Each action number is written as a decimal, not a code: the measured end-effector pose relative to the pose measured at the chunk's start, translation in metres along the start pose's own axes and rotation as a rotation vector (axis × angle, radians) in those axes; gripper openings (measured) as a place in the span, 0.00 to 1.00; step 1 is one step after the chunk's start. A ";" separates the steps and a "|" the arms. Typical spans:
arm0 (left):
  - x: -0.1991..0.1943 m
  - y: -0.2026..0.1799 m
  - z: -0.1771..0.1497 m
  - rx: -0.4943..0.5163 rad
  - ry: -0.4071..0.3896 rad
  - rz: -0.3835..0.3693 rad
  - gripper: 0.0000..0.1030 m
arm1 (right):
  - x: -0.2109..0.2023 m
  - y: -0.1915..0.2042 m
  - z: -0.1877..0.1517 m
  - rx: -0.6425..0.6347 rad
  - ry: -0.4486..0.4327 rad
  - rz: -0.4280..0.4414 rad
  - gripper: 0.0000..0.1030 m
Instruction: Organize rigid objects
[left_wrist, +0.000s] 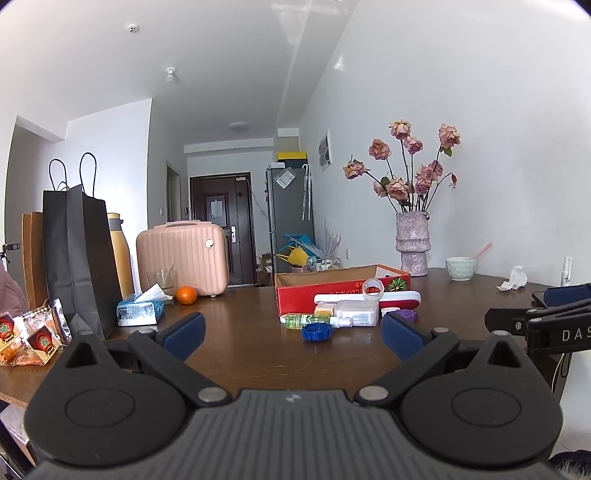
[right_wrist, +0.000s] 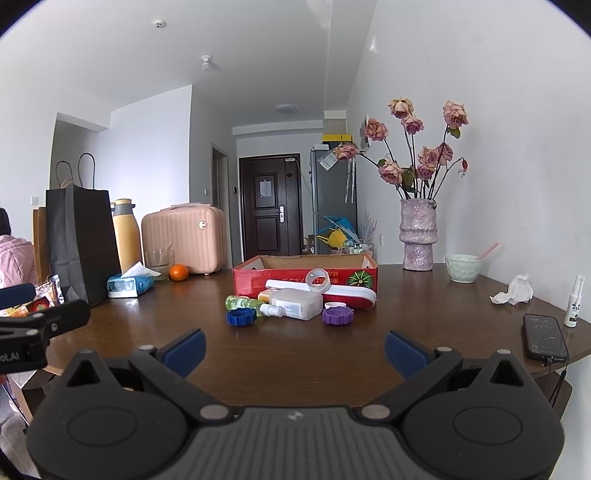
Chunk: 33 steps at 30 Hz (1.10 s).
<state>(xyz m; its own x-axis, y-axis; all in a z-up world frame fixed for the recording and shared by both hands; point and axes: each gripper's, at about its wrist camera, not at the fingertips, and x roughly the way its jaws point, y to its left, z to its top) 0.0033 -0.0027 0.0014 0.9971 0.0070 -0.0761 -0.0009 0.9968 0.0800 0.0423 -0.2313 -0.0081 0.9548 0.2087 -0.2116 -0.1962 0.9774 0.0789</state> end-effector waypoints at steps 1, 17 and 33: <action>0.000 -0.001 0.000 -0.002 0.002 0.001 1.00 | 0.001 0.001 0.000 -0.001 0.000 -0.001 1.00; 0.000 -0.004 -0.001 0.004 -0.004 0.003 1.00 | -0.001 0.000 0.002 -0.009 -0.016 -0.004 1.00; 0.007 -0.004 -0.005 0.007 0.010 -0.005 1.00 | 0.006 0.001 -0.004 0.014 0.000 0.002 1.00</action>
<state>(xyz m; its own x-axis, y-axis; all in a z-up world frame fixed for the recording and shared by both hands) 0.0099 -0.0063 -0.0041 0.9963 0.0028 -0.0864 0.0047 0.9963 0.0861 0.0467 -0.2288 -0.0129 0.9544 0.2110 -0.2112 -0.1954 0.9763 0.0926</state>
